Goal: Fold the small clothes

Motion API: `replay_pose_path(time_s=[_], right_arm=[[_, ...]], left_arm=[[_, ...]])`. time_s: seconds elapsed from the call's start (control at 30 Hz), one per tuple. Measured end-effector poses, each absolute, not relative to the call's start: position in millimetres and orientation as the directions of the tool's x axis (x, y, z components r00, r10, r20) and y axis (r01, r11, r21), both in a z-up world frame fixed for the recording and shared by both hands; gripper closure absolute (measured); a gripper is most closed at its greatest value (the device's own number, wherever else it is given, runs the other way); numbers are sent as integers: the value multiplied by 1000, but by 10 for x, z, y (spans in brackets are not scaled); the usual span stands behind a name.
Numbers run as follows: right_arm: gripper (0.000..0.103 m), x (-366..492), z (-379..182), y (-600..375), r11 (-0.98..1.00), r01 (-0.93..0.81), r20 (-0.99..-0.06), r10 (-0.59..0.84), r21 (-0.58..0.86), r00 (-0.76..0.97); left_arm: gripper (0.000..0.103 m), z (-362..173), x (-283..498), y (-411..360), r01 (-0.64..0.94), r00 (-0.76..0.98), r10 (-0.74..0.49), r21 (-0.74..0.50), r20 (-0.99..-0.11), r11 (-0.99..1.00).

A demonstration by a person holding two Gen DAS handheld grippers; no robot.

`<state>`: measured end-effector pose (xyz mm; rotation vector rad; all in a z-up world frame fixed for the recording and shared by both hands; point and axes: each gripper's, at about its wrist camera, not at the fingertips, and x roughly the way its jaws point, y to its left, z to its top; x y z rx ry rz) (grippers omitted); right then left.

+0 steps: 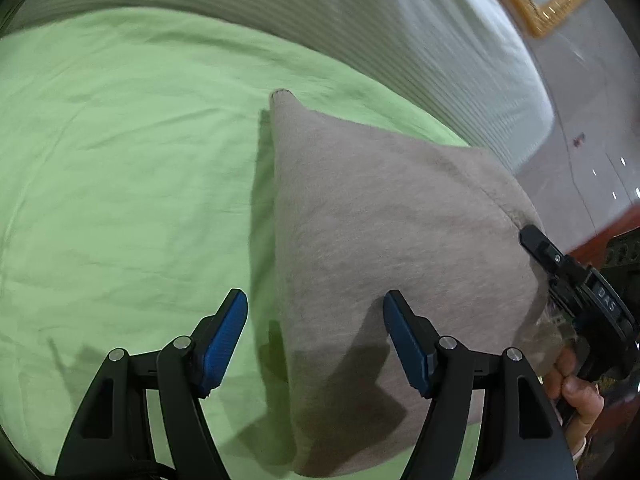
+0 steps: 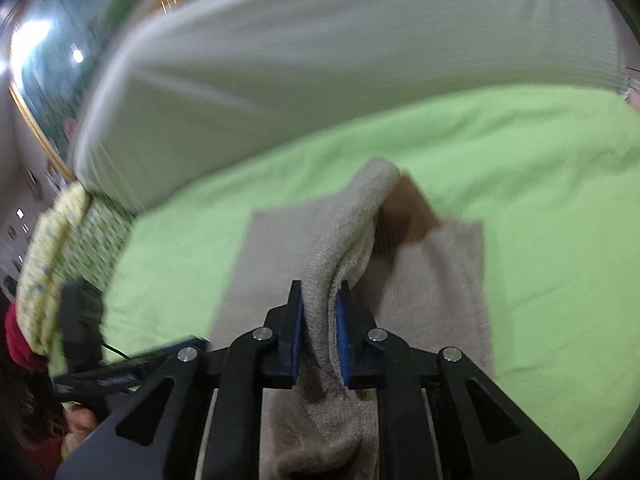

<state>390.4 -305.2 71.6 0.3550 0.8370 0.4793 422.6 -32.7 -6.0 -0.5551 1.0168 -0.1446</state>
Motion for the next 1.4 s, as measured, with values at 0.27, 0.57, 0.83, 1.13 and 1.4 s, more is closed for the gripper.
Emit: replay_pose_path(time_s=[0.27,0.57,0.83,1.13,1.4], right_arm=[[65,3979,-9,-3454,858,-116,-699,480,501,529],[61,3525,243,-3615,852,-101,-681,477,514,555],[54,2982,329,-3581,844,-104,-667,485,525,566],[54,2898,172,-3673,785,-25,-631,517,619,578],[83,2928,118,-3643,776,-18,-631,525,630,572]], left_arm=[[32,-59,4234,-624,-78,519,-299,-392,-801,917],[32,39,3817,-593,-18,496,-344,-405,-798,914],[32,-163,3076,-957,77,489,-242,-235,-838,969],[59,-292,3193,-735,-50,503,-290,-363,-814,931],[91,-237,3181,-798,-43,541,-303,-385,-785,922]])
